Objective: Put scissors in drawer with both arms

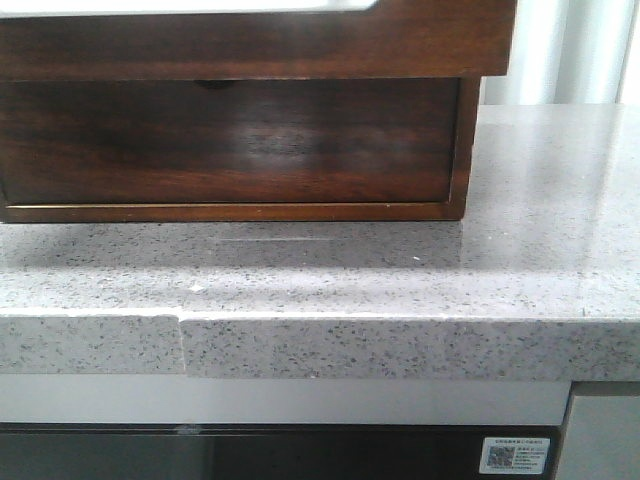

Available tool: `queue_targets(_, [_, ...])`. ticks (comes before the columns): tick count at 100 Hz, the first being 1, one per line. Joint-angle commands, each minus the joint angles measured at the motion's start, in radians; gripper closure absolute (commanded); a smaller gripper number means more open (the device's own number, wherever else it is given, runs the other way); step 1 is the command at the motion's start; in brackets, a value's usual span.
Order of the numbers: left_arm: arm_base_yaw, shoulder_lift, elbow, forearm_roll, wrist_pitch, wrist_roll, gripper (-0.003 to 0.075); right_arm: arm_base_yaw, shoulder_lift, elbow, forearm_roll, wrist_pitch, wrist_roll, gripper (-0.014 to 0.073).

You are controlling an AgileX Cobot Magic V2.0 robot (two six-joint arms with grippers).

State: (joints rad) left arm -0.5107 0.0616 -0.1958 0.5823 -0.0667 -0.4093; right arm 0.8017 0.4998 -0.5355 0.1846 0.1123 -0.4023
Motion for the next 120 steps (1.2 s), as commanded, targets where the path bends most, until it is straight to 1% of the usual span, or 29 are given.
queue_targets(1, [-0.007, 0.013, 0.008, -0.068, -0.064, -0.014, 0.0739, -0.001, -0.094, 0.079, 0.006, -0.096, 0.000, 0.0662])
queue_targets(21, [-0.007, 0.013, 0.074, -0.075, -0.060, -0.014, 0.0738, -0.001, -0.295, 0.276, 0.006, -0.093, 0.000, 0.0662])
queue_targets(42, [-0.007, 0.013, 0.105, -0.075, -0.060, -0.014, 0.0739, -0.001, -0.402, 0.382, 0.009, -0.096, 0.000, 0.0662])
queue_targets(82, [-0.007, 0.013, 0.105, -0.075, -0.060, -0.014, 0.0739, -0.001, -0.403, 0.408, 0.009, -0.065, 0.000, 0.0662])
queue_targets(106, [-0.004, 0.013, 0.170, -0.075, -0.061, -0.014, 0.0739, -0.001, -0.403, 0.408, 0.009, -0.065, 0.000, 0.0662])
queue_targets(112, [0.007, 0.013, 0.191, -0.113, -0.022, -0.014, 0.0739, -0.001, -0.403, 0.408, 0.009, -0.065, 0.000, 0.0662])
queue_targets(120, [0.028, 0.011, 0.209, -0.233, 0.050, 0.015, 0.0739, -0.001, -0.403, 0.408, 0.009, -0.065, 0.000, 0.0662])
